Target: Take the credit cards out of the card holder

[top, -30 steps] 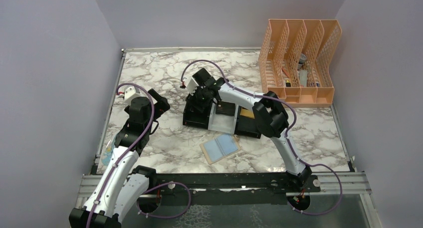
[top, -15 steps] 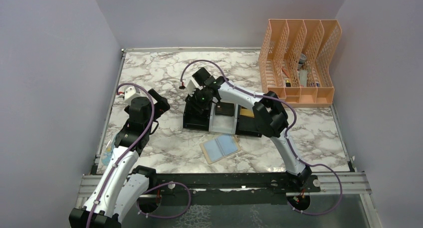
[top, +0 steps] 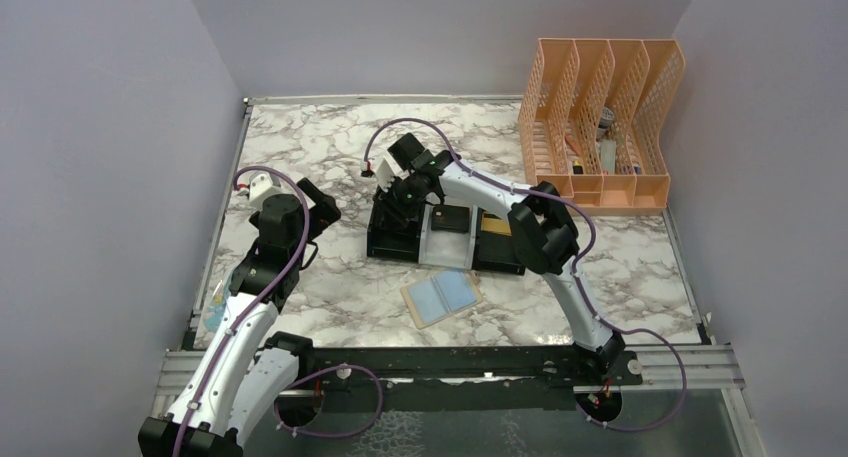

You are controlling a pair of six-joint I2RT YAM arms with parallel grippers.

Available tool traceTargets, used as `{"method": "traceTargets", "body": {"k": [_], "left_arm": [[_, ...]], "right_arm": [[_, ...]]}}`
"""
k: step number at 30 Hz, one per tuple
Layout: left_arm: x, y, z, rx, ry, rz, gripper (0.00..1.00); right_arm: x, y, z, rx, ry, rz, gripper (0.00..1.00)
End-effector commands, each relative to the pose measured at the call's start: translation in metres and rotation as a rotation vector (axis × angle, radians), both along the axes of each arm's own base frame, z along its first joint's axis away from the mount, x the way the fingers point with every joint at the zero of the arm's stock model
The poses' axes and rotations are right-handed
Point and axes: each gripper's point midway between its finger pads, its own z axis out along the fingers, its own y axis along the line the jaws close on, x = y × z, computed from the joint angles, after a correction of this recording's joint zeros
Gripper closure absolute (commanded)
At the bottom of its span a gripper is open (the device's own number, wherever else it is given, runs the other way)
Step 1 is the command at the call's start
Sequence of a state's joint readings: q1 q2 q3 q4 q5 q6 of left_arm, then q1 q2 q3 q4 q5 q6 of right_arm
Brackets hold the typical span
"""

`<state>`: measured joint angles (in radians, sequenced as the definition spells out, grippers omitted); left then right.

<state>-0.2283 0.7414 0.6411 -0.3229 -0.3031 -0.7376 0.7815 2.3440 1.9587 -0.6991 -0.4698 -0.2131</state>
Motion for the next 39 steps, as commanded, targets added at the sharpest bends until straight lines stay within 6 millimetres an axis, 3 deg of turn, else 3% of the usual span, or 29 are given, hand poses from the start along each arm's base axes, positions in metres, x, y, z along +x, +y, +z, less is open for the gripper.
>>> {"method": "traceTargets", "body": {"k": [1,21,23,26,29,39], "left_arm": [[0.002,-0.001,0.015,-0.001,-0.039,-0.012,0.06],[0.003,-0.002,0.017,-0.009,-0.044,-0.016,0.06],[0.003,-0.003,0.016,-0.012,-0.044,-0.017,0.06],[0.003,-0.003,0.016,-0.014,-0.044,-0.021,0.06],[0.003,-0.003,0.016,-0.014,-0.046,-0.02,0.06],[0.003,-0.002,0.018,-0.013,-0.051,-0.011,0.06]], "right_arm": [[-0.004,0.0,0.007,0.01,0.032,0.0,0.62],[-0.003,0.001,0.044,0.065,-0.023,-0.014,0.61],[0.0,-0.001,0.038,0.043,-0.031,-0.029,0.56],[0.001,-0.009,0.02,-0.018,-0.04,-0.038,0.36],[0.002,-0.014,0.003,-0.072,-0.064,-0.045,0.24],[0.003,-0.02,-0.036,-0.211,-0.151,-0.077,0.17]]}}
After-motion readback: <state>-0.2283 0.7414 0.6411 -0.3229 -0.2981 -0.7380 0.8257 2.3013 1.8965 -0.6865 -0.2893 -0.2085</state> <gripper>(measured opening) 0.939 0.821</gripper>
